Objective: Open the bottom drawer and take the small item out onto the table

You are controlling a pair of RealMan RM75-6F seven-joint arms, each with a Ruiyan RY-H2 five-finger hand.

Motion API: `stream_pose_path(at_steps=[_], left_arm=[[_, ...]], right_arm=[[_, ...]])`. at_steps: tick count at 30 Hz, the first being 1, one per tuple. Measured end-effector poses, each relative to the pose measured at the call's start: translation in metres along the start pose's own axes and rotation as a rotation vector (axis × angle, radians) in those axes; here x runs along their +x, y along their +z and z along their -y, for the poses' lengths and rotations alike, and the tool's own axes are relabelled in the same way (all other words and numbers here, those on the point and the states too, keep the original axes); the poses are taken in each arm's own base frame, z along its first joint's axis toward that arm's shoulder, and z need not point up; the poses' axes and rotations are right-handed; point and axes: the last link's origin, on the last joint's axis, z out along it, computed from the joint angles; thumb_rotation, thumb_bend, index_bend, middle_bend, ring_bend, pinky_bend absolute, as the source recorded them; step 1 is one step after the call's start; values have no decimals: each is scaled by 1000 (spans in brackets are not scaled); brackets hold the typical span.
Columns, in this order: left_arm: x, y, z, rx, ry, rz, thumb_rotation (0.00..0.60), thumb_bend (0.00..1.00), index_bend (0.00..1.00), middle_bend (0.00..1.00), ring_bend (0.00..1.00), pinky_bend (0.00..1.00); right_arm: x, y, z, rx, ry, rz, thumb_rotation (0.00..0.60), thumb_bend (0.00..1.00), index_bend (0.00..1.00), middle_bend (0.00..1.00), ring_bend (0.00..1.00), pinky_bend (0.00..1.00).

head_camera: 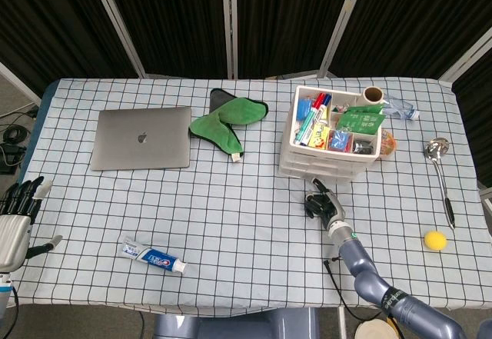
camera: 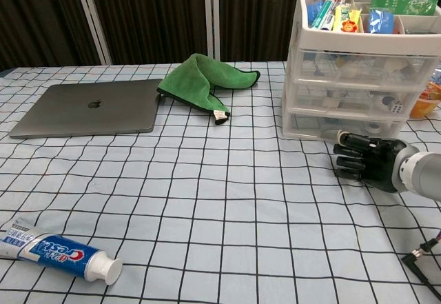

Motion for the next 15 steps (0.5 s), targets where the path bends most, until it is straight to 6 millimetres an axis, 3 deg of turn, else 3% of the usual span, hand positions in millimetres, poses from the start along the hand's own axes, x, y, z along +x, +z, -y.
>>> stream_pose_path(at_steps=[15], left_arm=[[-1,0,0,-1,-6,15,600,15,0,0,0,0]], right_arm=[[-15,-4,-7,-33,-35,68,600,668,267,985,981,844]])
